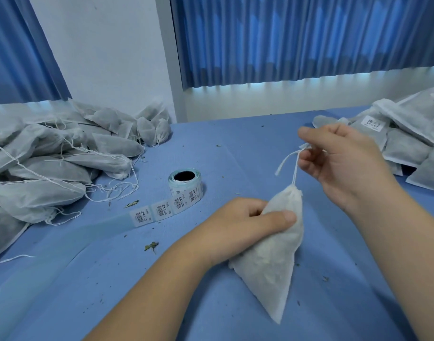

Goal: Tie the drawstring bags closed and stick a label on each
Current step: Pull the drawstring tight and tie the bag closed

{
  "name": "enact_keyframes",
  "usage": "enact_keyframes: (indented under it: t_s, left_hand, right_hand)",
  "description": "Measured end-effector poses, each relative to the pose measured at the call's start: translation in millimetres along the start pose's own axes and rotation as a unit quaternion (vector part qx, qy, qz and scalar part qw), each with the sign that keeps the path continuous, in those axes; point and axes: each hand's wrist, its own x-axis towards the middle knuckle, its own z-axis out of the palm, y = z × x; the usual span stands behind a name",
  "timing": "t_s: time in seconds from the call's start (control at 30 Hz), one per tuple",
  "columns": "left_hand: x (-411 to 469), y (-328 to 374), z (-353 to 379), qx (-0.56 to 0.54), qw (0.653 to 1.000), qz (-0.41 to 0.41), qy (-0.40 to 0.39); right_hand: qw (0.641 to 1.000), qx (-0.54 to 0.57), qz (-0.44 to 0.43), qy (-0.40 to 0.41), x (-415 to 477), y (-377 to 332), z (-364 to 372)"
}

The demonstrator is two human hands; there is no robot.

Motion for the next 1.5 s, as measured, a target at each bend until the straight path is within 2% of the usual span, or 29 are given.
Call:
enact_keyframes:
  t_s: [0.07, 0.13, 0.23, 0.3, 0.4, 0.47, 0.53, 0.7, 0.83, 1.03, 1.13, 1.2, 1.3, 1.5]
  left_hand:
    - [2.2, -2.0, 0.3, 0.006, 0.999, 0.004, 0.047]
    - [6.8, -3.3, 0.1, 0.006, 0.992, 0.014, 0.127]
    - [14.3, -5.4, -4.2, 0.025, 0.969, 0.022, 0.245]
    - [17.0, -5.2, -8.3, 0.017, 0.955, 0.012, 0.295]
    - [18.6, -5.9, -12.4, -0.031, 0.942, 0.005, 0.333]
    - [17.3, -6.0, -15.6, -0.076, 0.931, 0.006, 0.357]
    - [16.6, -6.6, -17.1, -0.073, 0.925, 0.009, 0.372]
    - [19.1, -10.6, -18.5, -0.074, 0.924, 0.014, 0.374]
    - [16.0, -9.9, -18.3, -0.124, 0.950, 0.022, 0.286]
    - [9.8, -10.3, -26.0, -0.130, 0.953, -0.004, 0.273]
    - [-1.9, -9.8, -34.1, -0.127, 0.943, -0.015, 0.307]
    - [-16.0, -11.8, -42.6, -0.126, 0.930, -0.019, 0.345]
    - [-44.3, -19.7, -61.5, -0.136, 0.908, -0.023, 0.396]
    - [-105.3, -43.4, -99.6, -0.230, 0.854, -0.046, 0.464]
  right_hand:
    - [0.999, -0.027, -0.037, -0.013, -2.9, -1.9, 3.6]
    - [0.997, -0.040, -0.051, -0.039, -6.9, -4.2, 6.6]
    - [0.989, -0.045, -0.030, -0.135, -14.3, -1.9, 12.0]
    - [0.973, -0.112, -0.048, -0.198, -18.7, 4.7, 16.1]
    - [0.930, -0.244, -0.109, -0.251, -24.8, 16.4, 22.2]
    - [0.883, -0.360, -0.167, -0.252, -26.2, 23.0, 22.9]
    - [0.833, -0.440, -0.216, -0.255, -26.7, 27.6, 23.0]
    - [0.804, -0.472, -0.241, -0.270, -21.5, 33.0, 17.9]
    - [0.803, -0.481, -0.228, -0.268, -17.8, 35.3, 12.5]
    - [0.843, -0.424, -0.186, -0.275, -20.4, 39.0, 13.3]
    - [0.878, -0.361, -0.158, -0.270, -24.6, 42.4, 19.0]
    - [0.887, -0.344, -0.152, -0.268, -27.5, 44.8, 23.2]
    - [0.878, -0.360, -0.151, -0.277, -34.2, 53.4, 32.0]
    - [0.845, -0.407, -0.102, -0.331, -51.1, 76.2, 74.6]
